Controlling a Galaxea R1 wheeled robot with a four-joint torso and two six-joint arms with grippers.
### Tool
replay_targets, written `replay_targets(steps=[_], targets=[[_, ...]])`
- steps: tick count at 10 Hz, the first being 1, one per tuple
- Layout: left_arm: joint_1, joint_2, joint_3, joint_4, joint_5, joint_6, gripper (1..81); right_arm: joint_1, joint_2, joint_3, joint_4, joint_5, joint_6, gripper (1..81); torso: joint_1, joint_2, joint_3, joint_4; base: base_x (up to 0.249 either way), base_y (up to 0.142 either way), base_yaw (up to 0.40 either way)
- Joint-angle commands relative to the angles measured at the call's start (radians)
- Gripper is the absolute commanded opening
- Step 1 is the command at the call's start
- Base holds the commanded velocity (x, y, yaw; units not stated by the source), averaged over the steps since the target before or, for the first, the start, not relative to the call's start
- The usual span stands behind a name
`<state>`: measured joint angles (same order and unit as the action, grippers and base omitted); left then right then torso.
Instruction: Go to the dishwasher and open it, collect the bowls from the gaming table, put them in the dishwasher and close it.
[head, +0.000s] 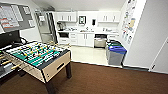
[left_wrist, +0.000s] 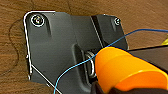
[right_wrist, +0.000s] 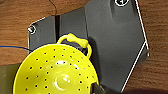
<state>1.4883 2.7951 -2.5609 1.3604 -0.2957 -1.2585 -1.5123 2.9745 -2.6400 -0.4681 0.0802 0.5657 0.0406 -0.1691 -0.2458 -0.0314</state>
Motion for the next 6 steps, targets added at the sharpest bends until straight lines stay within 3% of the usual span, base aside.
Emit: replay_targets(steps=[1,6], targets=[[-0.032,-0.02,-0.001,0.003,0.02,0.001,1.0,0.031,-0.006,0.003,-0.009,-0.045,-0.003,1.0,0.0,0.0,0.0,0.0,0.166,0.0,0.0],[-0.032,-0.021,0.001,0.003,0.021,0.002,1.0,0.031,-0.004,0.003,-0.009,-0.045,-0.003,1.0,0.0,0.0,0.0,0.0,0.166,0.0,0.0]])
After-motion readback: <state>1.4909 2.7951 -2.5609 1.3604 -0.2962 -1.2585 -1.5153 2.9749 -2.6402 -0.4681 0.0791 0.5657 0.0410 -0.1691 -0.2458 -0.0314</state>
